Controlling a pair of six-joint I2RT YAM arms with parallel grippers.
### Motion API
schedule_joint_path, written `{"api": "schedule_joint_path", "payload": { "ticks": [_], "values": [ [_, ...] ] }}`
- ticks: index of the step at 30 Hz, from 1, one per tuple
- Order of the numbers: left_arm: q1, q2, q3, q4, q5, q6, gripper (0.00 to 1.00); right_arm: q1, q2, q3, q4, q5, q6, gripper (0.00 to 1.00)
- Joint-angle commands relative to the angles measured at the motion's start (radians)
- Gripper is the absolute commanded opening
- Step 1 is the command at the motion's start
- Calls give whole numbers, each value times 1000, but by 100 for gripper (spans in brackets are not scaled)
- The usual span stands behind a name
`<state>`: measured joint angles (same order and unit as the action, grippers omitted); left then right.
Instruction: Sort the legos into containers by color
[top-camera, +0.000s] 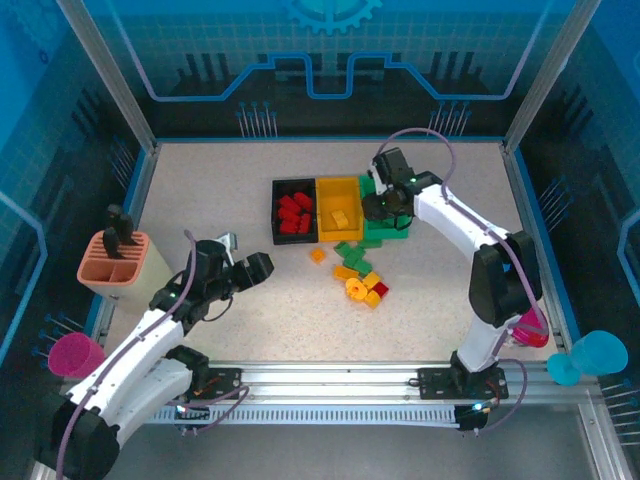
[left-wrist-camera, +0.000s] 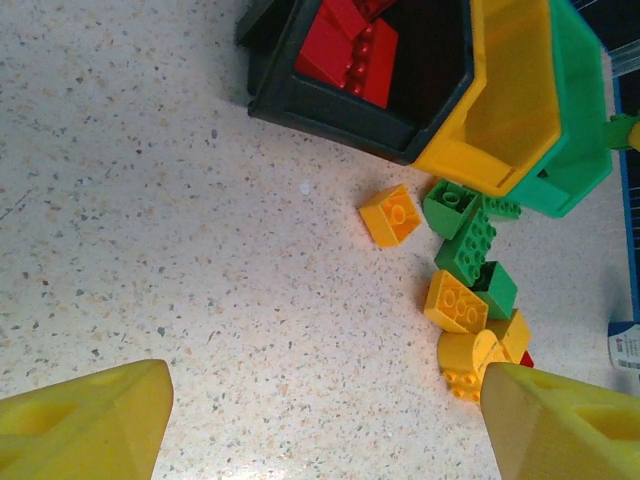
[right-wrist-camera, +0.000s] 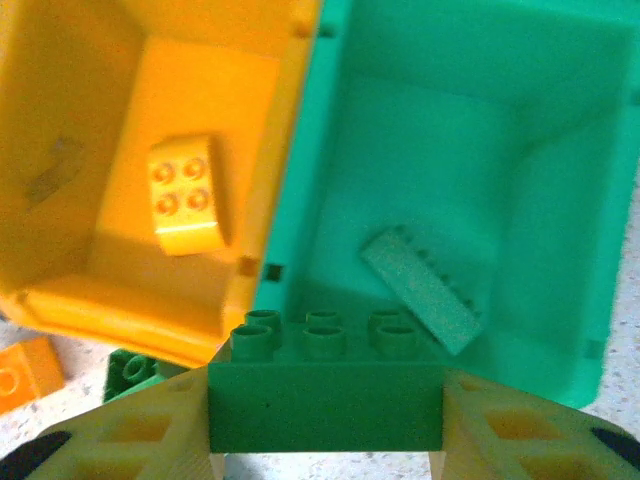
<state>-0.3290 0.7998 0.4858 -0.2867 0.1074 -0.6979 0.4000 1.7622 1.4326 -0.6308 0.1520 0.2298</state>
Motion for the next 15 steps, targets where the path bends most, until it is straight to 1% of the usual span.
{"api": "schedule_joint_path", "payload": {
  "ticks": [1, 2, 4, 6, 11, 15],
  "values": [
    [9, -24, -21, -16, 28, 14, 82, -16, 45, 34, 15, -22, 32, 51],
    [9, -25, -20, -16, 29, 13, 82, -17, 57, 44, 9, -12, 32, 54],
    [9, -25, -15, -17, 35, 18, 82, -18, 79, 64, -1, 18, 41, 72],
    [4, -24, -7, -21, 35, 23, 81, -16, 86, 80, -12, 36, 52, 79],
    [-29, -10, 19, -44, 7, 62, 81, -1, 0, 29, 36, 42, 60, 80],
    [-121, 49, 54, -48, -51, 107, 81, 22, -107, -48, 86, 21, 48, 81]
  ]
}}
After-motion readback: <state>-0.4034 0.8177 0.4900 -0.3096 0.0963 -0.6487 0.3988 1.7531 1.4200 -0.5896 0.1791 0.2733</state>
